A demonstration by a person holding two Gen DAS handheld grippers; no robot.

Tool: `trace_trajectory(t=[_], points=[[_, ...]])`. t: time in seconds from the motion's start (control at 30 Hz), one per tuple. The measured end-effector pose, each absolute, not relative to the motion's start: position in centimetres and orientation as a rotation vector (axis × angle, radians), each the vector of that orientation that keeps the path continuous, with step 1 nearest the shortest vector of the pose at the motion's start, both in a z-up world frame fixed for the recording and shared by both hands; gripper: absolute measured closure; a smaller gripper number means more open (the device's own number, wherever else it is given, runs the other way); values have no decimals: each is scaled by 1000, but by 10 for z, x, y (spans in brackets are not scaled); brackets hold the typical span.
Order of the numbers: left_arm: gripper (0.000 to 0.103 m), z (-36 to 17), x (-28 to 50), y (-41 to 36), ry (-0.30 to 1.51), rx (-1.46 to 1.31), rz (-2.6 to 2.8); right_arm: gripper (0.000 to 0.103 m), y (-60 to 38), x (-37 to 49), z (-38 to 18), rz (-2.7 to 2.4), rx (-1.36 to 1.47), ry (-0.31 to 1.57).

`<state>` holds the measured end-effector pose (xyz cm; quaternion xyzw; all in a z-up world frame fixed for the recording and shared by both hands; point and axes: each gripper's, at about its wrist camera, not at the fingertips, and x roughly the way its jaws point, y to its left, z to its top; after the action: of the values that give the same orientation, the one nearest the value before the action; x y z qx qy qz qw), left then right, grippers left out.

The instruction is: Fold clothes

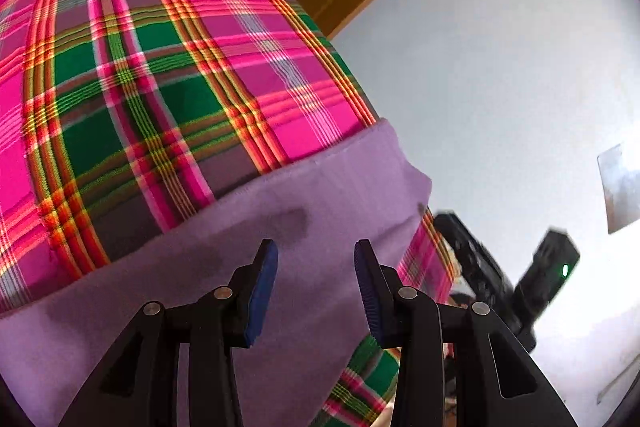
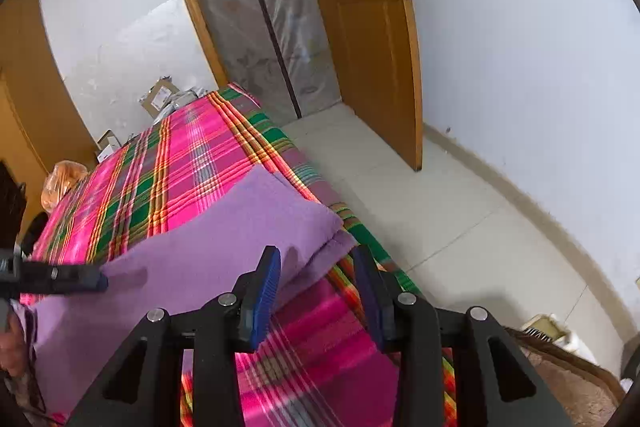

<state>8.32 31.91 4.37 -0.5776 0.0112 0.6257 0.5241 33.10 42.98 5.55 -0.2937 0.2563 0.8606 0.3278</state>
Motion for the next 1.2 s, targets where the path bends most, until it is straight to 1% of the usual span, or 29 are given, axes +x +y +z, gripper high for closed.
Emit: trace_trajectory(t=[0.07,0.13,0.47,0.73,0.9,0.97,1.03,1.07,1.1,1.13,1.2], points=[[62,38,80,329,32,-1384,1488,64,436,328,52,2268,-773,726],[62,34,81,330,38,-1394,1483,64,438,327,50,2262,-774,741],[62,27,79,323,51,-1424,1478,64,443,312,42,2214,-809,694],[62,23,77,323,54,-1441,1458,64,440,306,40,2183,-822,629],[62,25,77,319,58,-1436,1456,61,436,295,39,2161,-870,541],[62,25,77,318,58,-1435,1456,61,433,293,39,2165,-878,512],[62,24,77,321,57,-1432,1454,68,431,292,39,2177,-883,490],[62,23,77,322,56,-1431,1453,75,429,292,39,2190,-885,485],[62,22,77,323,52,-1433,1450,85,428,291,39,2205,-892,481],[62,21,76,323,49,-1435,1448,89,427,290,39,2220,-900,477],[62,21,75,323,43,-1438,1446,90,423,286,40,2224,-913,443]])
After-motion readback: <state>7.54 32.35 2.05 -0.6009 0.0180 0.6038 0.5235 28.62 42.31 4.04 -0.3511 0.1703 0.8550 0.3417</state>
